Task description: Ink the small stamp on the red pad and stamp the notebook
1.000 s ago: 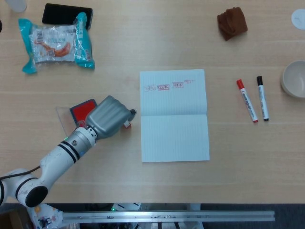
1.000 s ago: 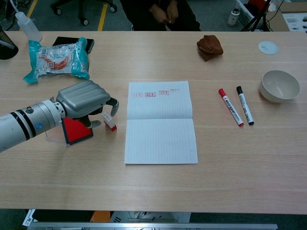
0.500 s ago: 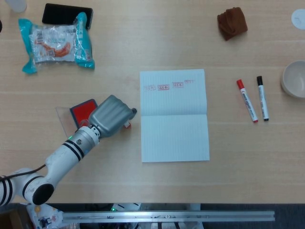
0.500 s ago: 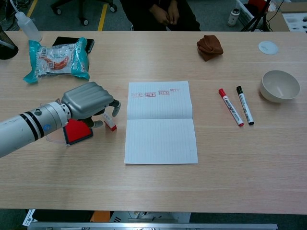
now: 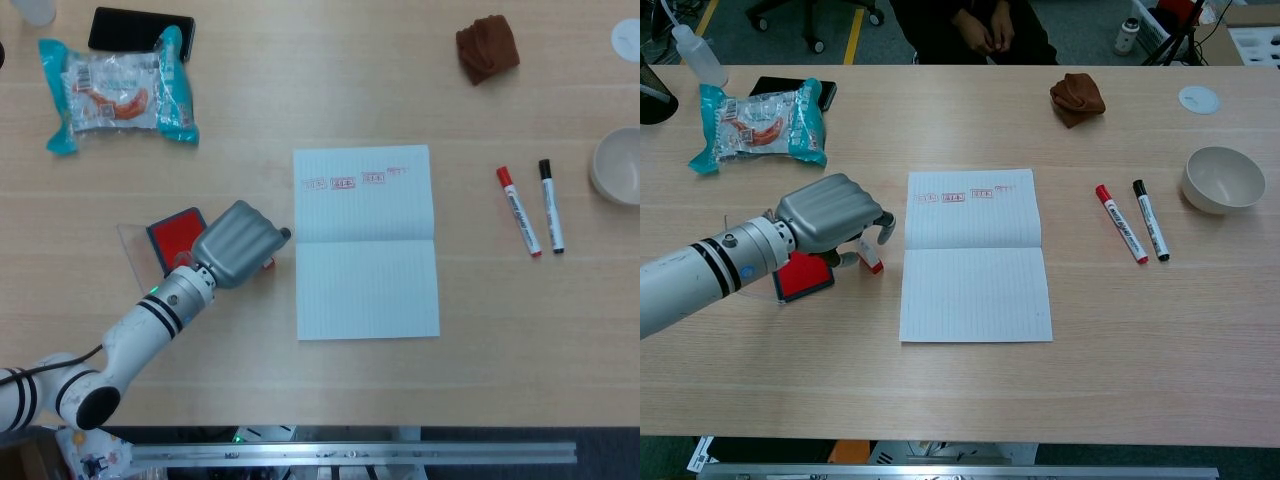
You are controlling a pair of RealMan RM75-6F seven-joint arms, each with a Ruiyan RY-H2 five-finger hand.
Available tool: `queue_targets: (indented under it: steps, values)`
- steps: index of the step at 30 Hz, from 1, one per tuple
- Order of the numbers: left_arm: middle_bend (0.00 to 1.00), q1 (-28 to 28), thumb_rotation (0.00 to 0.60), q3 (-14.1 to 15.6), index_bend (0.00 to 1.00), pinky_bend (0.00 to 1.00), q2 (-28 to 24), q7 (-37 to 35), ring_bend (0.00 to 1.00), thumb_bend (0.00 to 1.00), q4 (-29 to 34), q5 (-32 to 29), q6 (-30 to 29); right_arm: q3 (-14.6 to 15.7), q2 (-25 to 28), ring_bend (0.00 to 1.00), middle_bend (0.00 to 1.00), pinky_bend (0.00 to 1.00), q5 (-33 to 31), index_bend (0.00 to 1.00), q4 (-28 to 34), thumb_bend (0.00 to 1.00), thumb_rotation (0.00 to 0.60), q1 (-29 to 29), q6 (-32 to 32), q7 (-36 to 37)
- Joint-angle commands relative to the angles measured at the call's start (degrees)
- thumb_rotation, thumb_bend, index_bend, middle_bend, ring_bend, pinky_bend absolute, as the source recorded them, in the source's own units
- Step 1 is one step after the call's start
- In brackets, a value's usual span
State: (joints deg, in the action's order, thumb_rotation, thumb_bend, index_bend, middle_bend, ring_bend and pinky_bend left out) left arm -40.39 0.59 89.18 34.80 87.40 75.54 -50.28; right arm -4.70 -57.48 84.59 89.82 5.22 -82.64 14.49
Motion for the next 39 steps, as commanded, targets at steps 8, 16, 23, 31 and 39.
queue_targets:
  steps: [8, 16, 23, 31, 39]
  values:
    - [1.00, -0.1, 0.600, 0.5, 0.45, 1.00, 1.3, 2.1, 1.00, 0.25, -0.7, -0.8, -0.6, 0.0, 0.2, 0.32, 0.39, 0.38, -0.1, 0.40, -0.2, 0.29, 0.600, -0.3, -0.3, 0.4]
    - [1.00, 0.1, 0.600, 0.8, 0.45, 1.00, 2.2, 3.2, 1.00, 0.25, -1.8, -1.0, -1.4, 0.1, 0.1, 0.32, 0.39, 0.38, -0.1, 0.40, -0.3, 0.29, 0.600, -0.5, -0.4, 0.5]
    - [1.00, 0.3, 0.600, 1.2, 0.46, 1.00, 2.8, 3.9, 1.00, 0.25, -2.7, -1.0, -2.1, 0.1, 0.1, 0.32, 0.39, 0.38, -0.1, 0.40, -0.3, 0.29, 0.600, -0.5, -0.3, 0.4]
    - [1.00, 0.8, 0.600, 1.6, 0.46, 1.00, 3.2, 4.8, 1.00, 0.25, -2.9, -0.8, -3.1, 0.2, 0.1, 0.32, 0.39, 0.38, 0.0, 0.40, -0.3, 0.29, 0.600, -0.6, -0.3, 0.4]
    - [1.00, 1.0, 0.600, 1.7, 0.46, 1.00, 3.9, 5.7, 1.00, 0.25, -3.3, -0.5, -3.6, 0.2, 0.2, 0.32, 0.39, 0.38, -0.1, 0.40, -0.3, 0.29, 0.600, -0.7, -0.3, 0.4]
